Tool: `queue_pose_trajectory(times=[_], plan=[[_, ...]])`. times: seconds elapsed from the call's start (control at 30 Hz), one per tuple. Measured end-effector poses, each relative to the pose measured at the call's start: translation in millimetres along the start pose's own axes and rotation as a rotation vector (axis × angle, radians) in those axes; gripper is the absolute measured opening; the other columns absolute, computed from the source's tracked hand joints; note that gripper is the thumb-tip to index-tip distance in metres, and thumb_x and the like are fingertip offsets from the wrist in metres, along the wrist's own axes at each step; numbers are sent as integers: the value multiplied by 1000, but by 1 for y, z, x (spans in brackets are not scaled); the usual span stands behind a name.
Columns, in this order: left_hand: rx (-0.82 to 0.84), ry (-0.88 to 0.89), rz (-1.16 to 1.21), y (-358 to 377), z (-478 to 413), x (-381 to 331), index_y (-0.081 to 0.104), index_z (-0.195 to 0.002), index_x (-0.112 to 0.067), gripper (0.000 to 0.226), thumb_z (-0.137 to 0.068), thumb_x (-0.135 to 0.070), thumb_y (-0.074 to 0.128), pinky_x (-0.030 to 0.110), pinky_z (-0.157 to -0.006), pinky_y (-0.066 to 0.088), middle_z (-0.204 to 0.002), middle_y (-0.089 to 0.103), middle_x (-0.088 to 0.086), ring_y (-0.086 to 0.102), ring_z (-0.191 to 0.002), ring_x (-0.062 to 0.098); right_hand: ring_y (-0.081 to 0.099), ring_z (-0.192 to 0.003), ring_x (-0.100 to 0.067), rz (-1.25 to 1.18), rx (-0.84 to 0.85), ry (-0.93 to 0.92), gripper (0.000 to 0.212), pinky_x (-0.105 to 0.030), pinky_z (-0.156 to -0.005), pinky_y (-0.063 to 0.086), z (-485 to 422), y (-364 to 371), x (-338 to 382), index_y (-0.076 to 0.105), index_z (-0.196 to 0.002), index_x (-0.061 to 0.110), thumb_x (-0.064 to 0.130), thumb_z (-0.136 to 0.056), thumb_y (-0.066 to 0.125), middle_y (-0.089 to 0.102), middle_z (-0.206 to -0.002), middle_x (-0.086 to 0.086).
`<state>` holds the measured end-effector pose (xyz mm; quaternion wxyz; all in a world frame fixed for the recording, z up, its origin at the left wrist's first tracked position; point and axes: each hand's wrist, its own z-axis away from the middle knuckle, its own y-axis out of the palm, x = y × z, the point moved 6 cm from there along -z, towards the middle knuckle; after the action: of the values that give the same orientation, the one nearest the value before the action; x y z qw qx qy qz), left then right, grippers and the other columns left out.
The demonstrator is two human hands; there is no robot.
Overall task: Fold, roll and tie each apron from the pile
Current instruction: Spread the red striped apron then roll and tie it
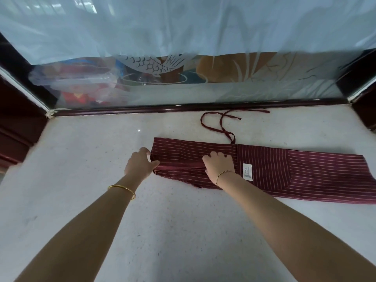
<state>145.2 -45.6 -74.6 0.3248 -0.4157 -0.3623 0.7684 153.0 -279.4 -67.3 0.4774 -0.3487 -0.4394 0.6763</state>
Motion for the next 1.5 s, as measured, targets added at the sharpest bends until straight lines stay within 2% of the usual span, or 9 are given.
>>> queue_pose_trajectory(times=[0.17, 0.47, 0.6, 0.73, 0.87, 0.97, 1.2, 1.37, 1.5], plan=[[8, -164, 18, 21, 1, 6, 37, -124, -4, 61, -85, -40, 66, 45, -92, 46, -122, 47, 19, 49, -114, 36, 46, -112, -24, 17, -285, -104, 49, -38, -91, 41, 17, 4, 12, 49, -129, 17, 18, -83, 66, 49, -124, -3], [24, -226, 80, 33, -7, -3, 38, -102, -4, 36, -85, -19, 66, 38, -68, 52, -92, 59, 13, 61, -83, 30, 7, -145, -31, -58, -5, 64, 62, -57, -114, 8, 35, 55, 5, 11, -151, 15, 48, -100, 22, 10, -158, -9], [11, -180, 303, 23, -5, -21, 53, -97, 4, 26, -76, -11, 60, 30, -49, 48, -76, 62, 12, 60, -61, 23, 26, -141, -32, -198, -146, 45, 50, -54, -110, 26, 40, 51, -1, 36, -144, 15, 37, -99, 34, 35, -150, -8], [-17, -21, 600, 12, 24, -81, 40, -106, -8, 29, -82, -9, 57, 43, -66, 58, -89, 59, 11, 64, -74, 28, 54, -121, -23, -664, -520, 93, 31, -37, -99, 46, 54, 19, -27, 63, -119, 11, 5, -91, 54, 63, -122, -2], [82, 218, 633, 30, 62, -157, 38, -118, -10, 37, -86, -9, 56, 36, -65, 58, -99, 59, 12, 63, -76, 25, 61, -107, -20, -1756, -238, 333, 30, -34, -86, 54, 61, 6, -58, 56, -124, 9, 22, -101, 42, 61, -123, -11], [125, 384, 568, 58, 90, -210, 40, -122, -12, 40, -87, -12, 60, 26, -73, 54, -104, 58, 2, 61, -87, 16, 64, -100, -23, -2085, -103, 438, 43, -42, -78, 56, 74, -4, -88, 59, -113, 13, 47, -98, 37, 67, -108, -6], [479, 572, 481, 127, 145, -283, 49, -125, -8, 38, -88, -3, 57, 15, -79, 48, -111, 57, 3, 57, -97, 13, 64, -73, -19, -1818, -208, 683, 14, -31, -56, 54, 101, 10, -188, 62, -84, 12, 22, -94, 57, 64, -85, -9], [-24, 633, 303, 114, 125, -256, 61, -109, -13, 28, -89, 0, 48, 22, -94, 42, -109, 56, -3, 48, -103, 10, 63, -97, -25, -1602, -169, 793, 21, -38, -65, 60, 100, 50, -228, 59, -109, 3, 15, -99, 46, 61, -106, -11], [-248, 580, 96, 122, 105, -221, 55, -118, -7, 28, -92, -5, 45, 37, -102, 40, -123, 50, 6, 44, -114, 21, 54, -75, -22, -1184, -159, 810, 15, -40, -74, 55, 98, 70, -244, 53, -89, 9, 18, -98, 46, 51, -76, -3]])
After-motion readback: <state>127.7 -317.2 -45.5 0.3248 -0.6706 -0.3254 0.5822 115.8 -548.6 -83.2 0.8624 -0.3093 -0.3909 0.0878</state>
